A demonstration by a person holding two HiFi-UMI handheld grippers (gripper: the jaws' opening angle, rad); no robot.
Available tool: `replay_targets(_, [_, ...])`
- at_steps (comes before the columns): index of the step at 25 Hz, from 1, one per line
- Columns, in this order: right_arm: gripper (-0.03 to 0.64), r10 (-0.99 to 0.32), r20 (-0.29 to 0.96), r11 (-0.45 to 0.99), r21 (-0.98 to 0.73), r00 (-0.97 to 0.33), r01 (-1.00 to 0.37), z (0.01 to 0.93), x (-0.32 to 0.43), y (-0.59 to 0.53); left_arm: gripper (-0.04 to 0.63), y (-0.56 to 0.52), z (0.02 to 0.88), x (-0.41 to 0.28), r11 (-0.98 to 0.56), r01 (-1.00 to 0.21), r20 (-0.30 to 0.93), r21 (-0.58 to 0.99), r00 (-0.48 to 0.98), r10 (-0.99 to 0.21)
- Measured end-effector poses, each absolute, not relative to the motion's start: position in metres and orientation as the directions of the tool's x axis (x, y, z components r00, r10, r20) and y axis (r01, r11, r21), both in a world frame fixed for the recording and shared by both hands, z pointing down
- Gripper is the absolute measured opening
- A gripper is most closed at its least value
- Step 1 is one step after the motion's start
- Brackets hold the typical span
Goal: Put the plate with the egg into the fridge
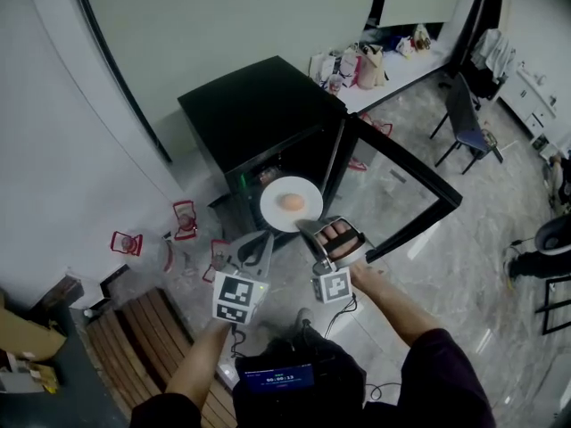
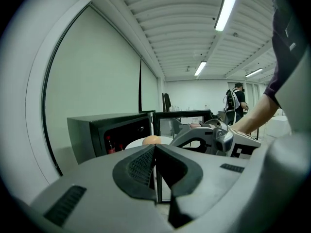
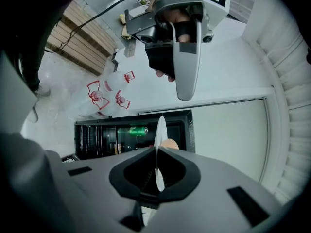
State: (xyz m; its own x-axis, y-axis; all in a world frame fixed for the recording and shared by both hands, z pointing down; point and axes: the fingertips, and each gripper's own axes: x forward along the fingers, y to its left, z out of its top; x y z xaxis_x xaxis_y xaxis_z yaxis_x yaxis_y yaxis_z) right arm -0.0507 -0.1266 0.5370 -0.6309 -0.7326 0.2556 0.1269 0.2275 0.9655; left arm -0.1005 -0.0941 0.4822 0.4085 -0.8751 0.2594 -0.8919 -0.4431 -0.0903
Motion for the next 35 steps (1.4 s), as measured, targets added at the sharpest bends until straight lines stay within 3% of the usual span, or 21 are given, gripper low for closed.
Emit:
replay_targets(11, [0.023,-0.675,0.37,0.272,0.929,-0.638,0.252,0.661,-0.069,-0.224,0.009,-0.182,0.616,-0.088,-0.358,-0.933,0.386,-0.029,0.32,-0.865])
replay_targets(19, [0.023,-0.602,0.389,0.25,0.921,-0.698,0.298,0.733,-0.093,-0.295,0.009,-0.255,0.709,-0.089,-0.317,-0.948,0.482,-0.026,0.266,-0.835])
replay_targets(35, [0.023,-0.506,0.423,0.299,0.904,-0.752,0.307,0.793,-0.122,-0.33,0.009,-0.315,0.799,-0.107,-0.212,-0.977,0.599,0.034,0.19,-0.778])
